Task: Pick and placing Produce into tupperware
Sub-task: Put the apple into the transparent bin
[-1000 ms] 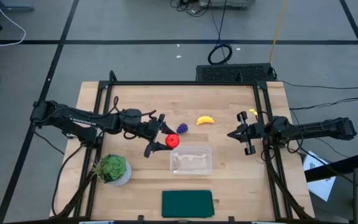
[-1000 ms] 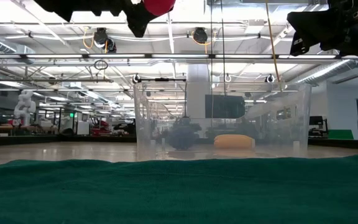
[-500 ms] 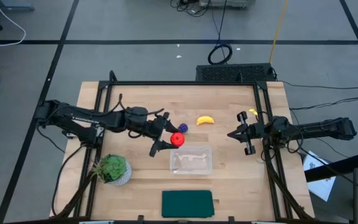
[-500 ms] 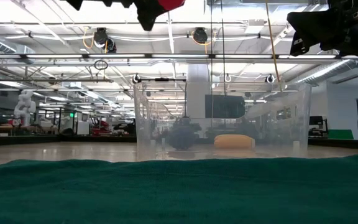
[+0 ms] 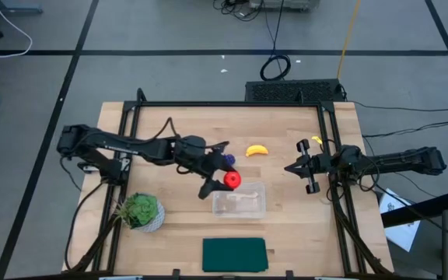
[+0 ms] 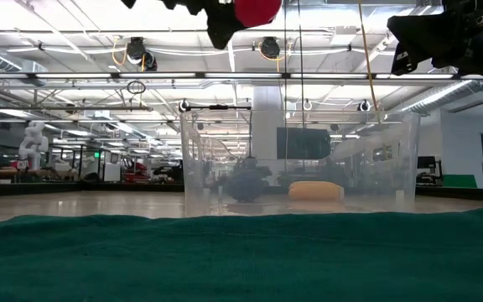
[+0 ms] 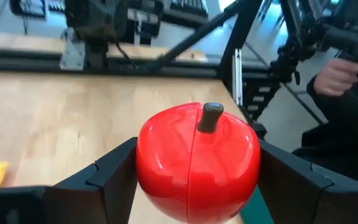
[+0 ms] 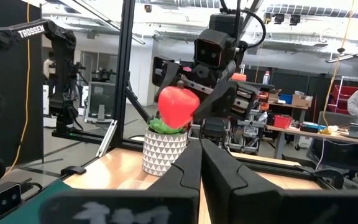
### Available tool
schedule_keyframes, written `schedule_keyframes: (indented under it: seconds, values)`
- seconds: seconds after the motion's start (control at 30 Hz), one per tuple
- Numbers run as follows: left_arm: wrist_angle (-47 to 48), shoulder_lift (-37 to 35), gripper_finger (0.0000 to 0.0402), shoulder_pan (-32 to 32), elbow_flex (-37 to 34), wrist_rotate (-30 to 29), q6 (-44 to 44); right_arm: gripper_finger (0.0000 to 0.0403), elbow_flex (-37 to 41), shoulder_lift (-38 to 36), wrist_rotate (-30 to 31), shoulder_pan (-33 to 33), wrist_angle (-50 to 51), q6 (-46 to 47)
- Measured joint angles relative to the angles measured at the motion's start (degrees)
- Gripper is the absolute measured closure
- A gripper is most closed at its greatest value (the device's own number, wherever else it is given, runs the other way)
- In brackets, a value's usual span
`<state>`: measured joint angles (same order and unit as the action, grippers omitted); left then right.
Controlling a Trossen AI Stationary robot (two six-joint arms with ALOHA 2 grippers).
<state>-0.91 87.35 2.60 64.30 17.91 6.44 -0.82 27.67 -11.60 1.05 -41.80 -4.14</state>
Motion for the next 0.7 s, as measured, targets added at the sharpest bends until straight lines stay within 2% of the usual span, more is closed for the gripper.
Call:
schedule_keyframes:
  seconds: [0.3,0.7]
  values:
    - [19.17,3.55,0.0128,1.32,10.5,-3.63,0.08,0.0403,0.01,0.15,-0.02,-0.01,0.12,0.0]
    - [25.63,3.47,0.0128,1.9,10.76,-5.22,3.4,0.0403,0.0,0.17,-0.02,-0.01,0.0,0.0]
